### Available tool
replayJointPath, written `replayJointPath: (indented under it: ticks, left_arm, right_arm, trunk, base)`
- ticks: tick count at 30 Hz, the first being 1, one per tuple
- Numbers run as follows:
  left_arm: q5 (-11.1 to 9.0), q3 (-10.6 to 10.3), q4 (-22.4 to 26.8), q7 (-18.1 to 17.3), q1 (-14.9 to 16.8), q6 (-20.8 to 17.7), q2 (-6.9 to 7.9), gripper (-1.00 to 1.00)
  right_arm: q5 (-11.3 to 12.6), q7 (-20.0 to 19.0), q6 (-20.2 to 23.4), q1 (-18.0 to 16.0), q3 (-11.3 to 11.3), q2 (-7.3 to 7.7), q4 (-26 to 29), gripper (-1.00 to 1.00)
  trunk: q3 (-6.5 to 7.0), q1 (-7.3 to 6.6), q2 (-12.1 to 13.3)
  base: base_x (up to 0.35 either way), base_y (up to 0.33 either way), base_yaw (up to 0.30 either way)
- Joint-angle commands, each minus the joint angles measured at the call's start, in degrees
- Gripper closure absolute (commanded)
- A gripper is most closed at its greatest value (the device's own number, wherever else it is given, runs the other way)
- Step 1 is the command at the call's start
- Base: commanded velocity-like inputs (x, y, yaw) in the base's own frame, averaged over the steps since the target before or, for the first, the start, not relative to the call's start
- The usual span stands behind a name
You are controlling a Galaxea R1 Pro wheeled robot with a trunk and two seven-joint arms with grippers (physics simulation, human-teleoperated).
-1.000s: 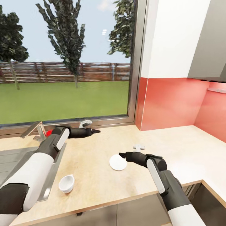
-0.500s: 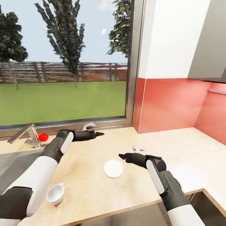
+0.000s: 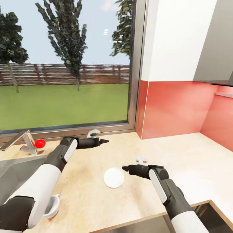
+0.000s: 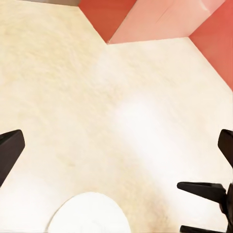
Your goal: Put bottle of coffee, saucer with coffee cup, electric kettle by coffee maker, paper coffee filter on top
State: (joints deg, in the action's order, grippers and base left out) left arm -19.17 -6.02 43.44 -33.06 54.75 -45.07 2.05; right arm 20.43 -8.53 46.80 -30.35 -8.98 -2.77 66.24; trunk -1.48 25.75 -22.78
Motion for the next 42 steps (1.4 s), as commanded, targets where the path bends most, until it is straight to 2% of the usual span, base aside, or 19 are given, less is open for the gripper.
replayJointPath:
  ticks: [1,8,12,14,19,25,27,30,32,34,36,42]
  left_arm:
    - [-0.2,-0.1,0.0,0.0,-0.2,-0.3,-0.08,-1.0]
    - [-0.1,0.0,-0.9,0.0,-2.5,0.9,-1.25,-1.0]
    - [-0.6,0.1,-2.2,0.0,-4.4,4.2,-1.47,-1.0]
    - [-0.9,0.1,-3.4,0.0,-5.3,5.1,-1.5,-1.0]
    - [-1.1,0.2,-6.2,-0.5,-5.9,5.6,-1.6,-1.0]
    - [-1.2,0.2,-7.7,-1.2,-6.1,5.6,-1.28,-1.0]
    - [-1.2,0.2,-7.8,-2.4,-6.4,5.6,-1.07,-1.0]
    - [-0.8,0.2,-7.9,-7.9,-7.4,5.7,-0.75,-1.0]
    - [-0.5,0.2,-7.9,-10.3,-8.1,5.9,-0.66,-1.0]
    - [-0.3,0.2,-7.9,-11.1,-8.6,6.0,-0.61,-1.0]
    - [-0.2,0.2,-7.9,-10.7,-9.0,6.2,-0.58,-1.0]
    - [-0.5,0.2,-7.9,-5.4,-9.4,6.3,-0.75,-1.0]
  right_arm:
    - [-0.3,-0.3,0.2,-0.1,-0.3,-0.03,-0.5,-1.0]
    - [0.6,-0.3,0.2,-0.1,-1.3,-0.09,-1.6,-1.0]
    - [2.8,-0.3,0.2,-0.1,-2.1,-0.19,-1.7,-1.0]
    - [3.7,-0.3,0.2,0.0,-3.5,-0.21,-1.8,-1.0]
    - [4.2,-0.4,0.1,-0.1,-5.4,-0.22,-1.8,-1.0]
    - [4.3,-0.4,0.1,0.0,-5.7,-0.22,-1.8,-1.0]
    - [4.3,-0.4,0.1,0.0,-5.8,-0.22,-1.8,-1.0]
    - [4.3,-0.4,0.1,0.0,-5.8,-0.18,-1.8,-1.0]
    - [4.3,-0.4,0.1,0.0,-5.7,-0.15,-1.9,-1.0]
    - [4.3,-0.4,0.1,0.0,-5.7,-0.14,-2.3,-1.0]
    - [4.3,-0.4,0.1,0.0,-5.7,-0.14,-2.9,-1.0]
    - [4.3,-0.4,0.1,0.0,-5.7,-0.15,-4.2,-1.0]
  trunk:
    - [-0.14,0.04,-0.1]
    - [-0.14,0.04,-0.1]
    - [-0.14,0.04,-0.1]
    - [-0.14,0.04,-0.1]
    - [-0.14,0.04,-0.1]
    - [-0.14,0.04,-0.1]
    - [-0.14,0.04,-0.1]
    - [-0.14,0.04,-0.1]
    - [-0.14,0.04,-0.1]
    - [-0.14,0.04,-0.1]
    - [-0.14,0.04,-0.1]
    - [-0.14,0.04,-0.1]
  base:
    - [0.003,-0.002,0.0]
    - [0.0,0.0,0.0]
    - [0.0,0.0,0.0]
    - [0.0,0.0,0.0]
    - [0.0,0.0,0.0]
    - [0.0,0.0,0.0]
    - [0.0,0.0,0.0]
    - [0.0,0.0,0.0]
    - [0.0,0.0,0.0]
    - [0.0,0.0,0.0]
    - [0.0,0.0,0.0]
    - [0.0,-0.027,0.0]
